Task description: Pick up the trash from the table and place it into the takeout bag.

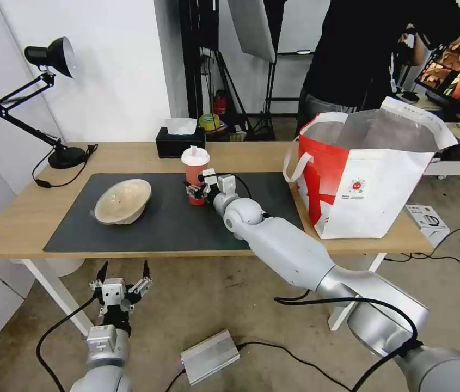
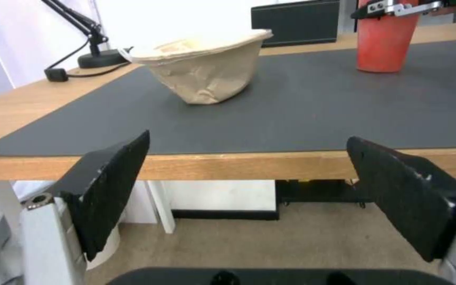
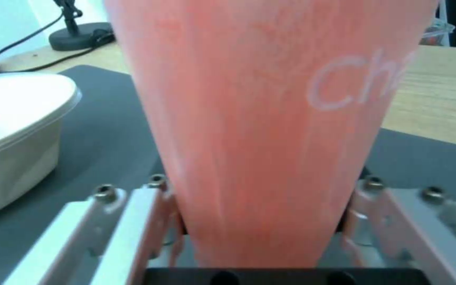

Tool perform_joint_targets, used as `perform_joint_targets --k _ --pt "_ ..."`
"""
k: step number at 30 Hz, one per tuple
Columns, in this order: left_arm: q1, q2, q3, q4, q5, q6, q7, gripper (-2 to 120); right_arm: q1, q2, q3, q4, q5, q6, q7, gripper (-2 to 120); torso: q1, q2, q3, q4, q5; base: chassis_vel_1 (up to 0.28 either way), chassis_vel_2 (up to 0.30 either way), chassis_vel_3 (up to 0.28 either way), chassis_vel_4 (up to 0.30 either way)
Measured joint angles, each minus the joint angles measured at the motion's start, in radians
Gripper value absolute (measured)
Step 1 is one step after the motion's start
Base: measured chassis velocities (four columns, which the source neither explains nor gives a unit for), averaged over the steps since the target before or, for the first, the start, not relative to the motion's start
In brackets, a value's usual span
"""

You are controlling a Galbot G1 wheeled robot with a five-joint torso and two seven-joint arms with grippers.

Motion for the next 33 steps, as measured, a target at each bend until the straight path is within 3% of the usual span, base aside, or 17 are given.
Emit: perform_joint_targets --k 6,13,33 --pt "-0.001 0.0 0.0 0.001 0.0 -0.001 0.0 100 -0.003 -0.008 0.001 0.009 0.0 0.001 0.001 19 0.0 0.0 0.0 0.0002 0.0 0.0 0.0 0.0 0.0" --pt "-0.001 -0.001 0.001 0.002 0.001 -0.003 0.0 100 -0.004 -0.028 -0.004 0.027 0.006 -0.001 0.004 5 0.0 0.0 0.0 0.0 -0.0001 0.0 0.0 0.0 0.0" --pt "-0.005 0.009 0.006 0.005 0.003 -0.003 0.001 100 0.009 -0.118 -0.031 0.15 0.055 -0.033 0.057 4 0.0 0.0 0.0 0.0 0.0 0.0 0.0 0.0 0.0"
